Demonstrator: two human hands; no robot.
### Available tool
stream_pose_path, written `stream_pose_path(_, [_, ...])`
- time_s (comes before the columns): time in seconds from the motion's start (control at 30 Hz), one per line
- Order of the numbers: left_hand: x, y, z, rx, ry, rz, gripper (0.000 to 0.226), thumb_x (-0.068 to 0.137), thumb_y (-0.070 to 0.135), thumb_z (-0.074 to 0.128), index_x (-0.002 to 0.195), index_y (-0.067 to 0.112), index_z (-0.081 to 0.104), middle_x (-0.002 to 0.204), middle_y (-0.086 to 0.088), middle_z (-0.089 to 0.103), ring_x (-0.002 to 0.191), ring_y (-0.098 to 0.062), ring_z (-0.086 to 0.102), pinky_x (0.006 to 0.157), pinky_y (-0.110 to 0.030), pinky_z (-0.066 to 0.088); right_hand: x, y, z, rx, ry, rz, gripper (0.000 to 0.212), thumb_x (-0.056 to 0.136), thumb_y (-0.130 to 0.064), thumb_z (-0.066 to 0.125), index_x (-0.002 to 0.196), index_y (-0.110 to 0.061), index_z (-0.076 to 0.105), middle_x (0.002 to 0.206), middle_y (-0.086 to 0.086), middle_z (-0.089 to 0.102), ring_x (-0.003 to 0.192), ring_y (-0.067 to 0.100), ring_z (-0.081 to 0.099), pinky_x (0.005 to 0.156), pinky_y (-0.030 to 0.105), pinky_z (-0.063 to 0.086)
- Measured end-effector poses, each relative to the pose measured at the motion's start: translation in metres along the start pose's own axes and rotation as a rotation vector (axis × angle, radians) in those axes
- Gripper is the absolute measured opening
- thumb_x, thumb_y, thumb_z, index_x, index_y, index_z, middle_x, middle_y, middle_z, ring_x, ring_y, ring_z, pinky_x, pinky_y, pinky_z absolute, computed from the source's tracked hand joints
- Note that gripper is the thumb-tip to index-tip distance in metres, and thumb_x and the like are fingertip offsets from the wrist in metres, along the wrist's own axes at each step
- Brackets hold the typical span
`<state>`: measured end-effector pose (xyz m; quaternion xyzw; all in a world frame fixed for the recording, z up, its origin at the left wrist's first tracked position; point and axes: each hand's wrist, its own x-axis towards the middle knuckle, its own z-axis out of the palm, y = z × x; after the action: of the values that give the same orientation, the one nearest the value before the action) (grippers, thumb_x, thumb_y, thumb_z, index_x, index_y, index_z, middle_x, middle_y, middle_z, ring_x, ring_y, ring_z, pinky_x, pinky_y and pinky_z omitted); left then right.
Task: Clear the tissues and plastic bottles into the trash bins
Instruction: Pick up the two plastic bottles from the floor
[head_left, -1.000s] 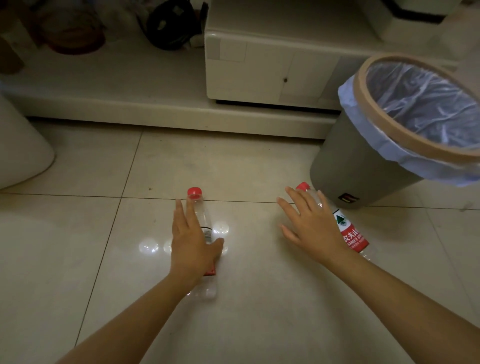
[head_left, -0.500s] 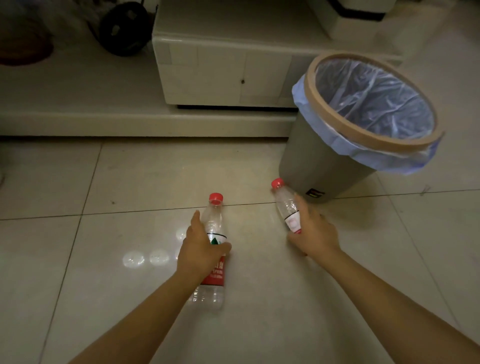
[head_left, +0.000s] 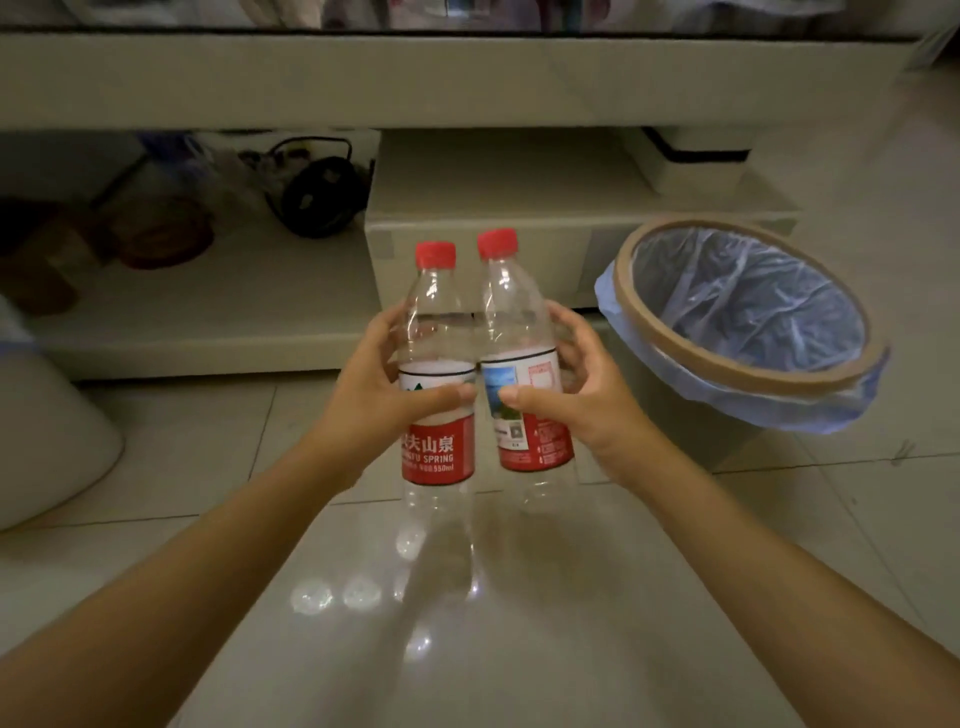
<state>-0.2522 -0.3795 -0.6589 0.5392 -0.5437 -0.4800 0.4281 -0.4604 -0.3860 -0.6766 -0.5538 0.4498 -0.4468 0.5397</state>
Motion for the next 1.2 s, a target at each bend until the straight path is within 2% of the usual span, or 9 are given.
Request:
stream_pose_path(0.13, [0.022,0.053,0.018,-0.015,-0.042,0.125,0.097,0.06,0.017,0.083,0.14,0.039,0.032,0.133,0.015,0.051,0.11,-0.004,0.056,0.087,-0.033,0.051,0.014,-0.051,-0.029,-0.043,0.077,-0.108,0.089,0.063,-0.025,0.083,0.138,-0.035,0.036,0.127,-0.006,0.059,0.107,0.013,0.064,0.086,0.038,0.055])
stream_pose_path(0.27, [0.045,0.096,0.05,0.032,-0.068,0.265,0.098,0.063,0.015,0.085,0.141,0.039,0.031,0.138,0.012,0.047,0.119,-0.008,0.051,0.094,-0.034,0.048,0.018,-0.089,-0.066,0.002,0.18,-0.221,0.081,0.068,-0.011,0.08,0.133,-0.04,0.041,0.126,-0.007,0.06,0.105,0.013,0.065,0.083,0.036,0.056])
stream_pose_path(0.4, [0.065,0.129,0.088,0.011,-0.094,0.371,0.094,0.065,0.014,0.085,0.14,0.037,0.032,0.124,0.02,0.054,0.111,0.001,0.056,0.082,-0.019,0.048,0.021,-0.108,-0.1,-0.056,0.291,-0.311,0.078,0.076,-0.01,0.077,0.139,-0.034,0.036,0.129,-0.004,0.059,0.109,0.011,0.063,0.086,0.034,0.055])
stream_pose_path(0.53, [0.081,0.141,0.133,-0.043,-0.123,0.446,0.095,0.065,0.009,0.085,0.141,0.03,0.033,0.131,0.008,0.055,0.115,-0.006,0.057,0.088,-0.024,0.052,0.025,-0.108,-0.134,-0.07,0.434,-0.359,0.083,0.074,-0.012,0.08,0.141,-0.032,0.034,0.133,-0.003,0.055,0.115,0.014,0.059,0.092,0.042,0.053])
stream_pose_path(0.7, [0.092,0.127,0.19,-0.138,-0.15,0.395,0.098,0.077,0.001,0.074,0.15,0.03,0.016,0.148,0.001,0.041,0.129,-0.011,0.046,0.099,-0.032,0.048,0.02,-0.086,-0.172,-0.08,0.58,-0.33,0.084,0.074,-0.011,0.079,0.139,-0.037,0.032,0.14,-0.005,0.048,0.121,0.013,0.053,0.096,0.041,0.051])
stream_pose_path(0.83, [0.091,0.113,0.211,-0.195,-0.176,0.269,0.097,0.084,-0.007,0.063,0.152,0.029,0.004,0.15,-0.003,0.037,0.126,-0.008,0.044,0.09,-0.026,0.051,0.018,-0.066,-0.192,-0.132,0.622,-0.242,0.089,0.074,-0.015,0.079,0.144,-0.035,0.028,0.144,-0.004,0.045,0.124,0.016,0.05,0.097,0.046,0.049])
stream_pose_path(0.93, [0.089,0.1,0.213,-0.158,-0.158,0.229,0.1,0.084,-0.004,0.066,0.152,0.031,0.001,0.151,-0.002,0.034,0.135,-0.013,0.036,0.105,-0.035,0.04,0.021,-0.059,-0.195,-0.224,0.595,-0.197,0.094,0.075,-0.024,0.079,0.148,-0.035,0.022,0.15,-0.004,0.038,0.132,0.018,0.042,0.103,0.047,0.044])
stream_pose_path(1.03, [0.088,0.094,0.204,-0.118,-0.157,0.217,0.102,0.079,-0.001,0.072,0.151,0.032,0.008,0.141,0.004,0.042,0.122,-0.004,0.041,0.094,-0.024,0.043,0.024,-0.06,-0.188,-0.239,0.585,-0.21,0.089,0.077,-0.018,0.078,0.148,-0.03,0.026,0.15,-0.001,0.037,0.136,0.017,0.035,0.108,0.043,0.039])
stream_pose_path(1.2, [0.09,0.095,0.182,-0.006,-0.121,0.241,0.087,0.073,0.01,0.08,0.143,0.031,0.032,0.124,0.006,0.055,0.114,-0.013,0.056,0.088,-0.032,0.053,0.03,-0.066,-0.172,-0.313,0.534,-0.26,0.052,0.079,-0.01,0.075,0.125,-0.023,0.055,0.113,-0.004,0.063,0.106,0.013,0.06,0.091,0.031,0.053])
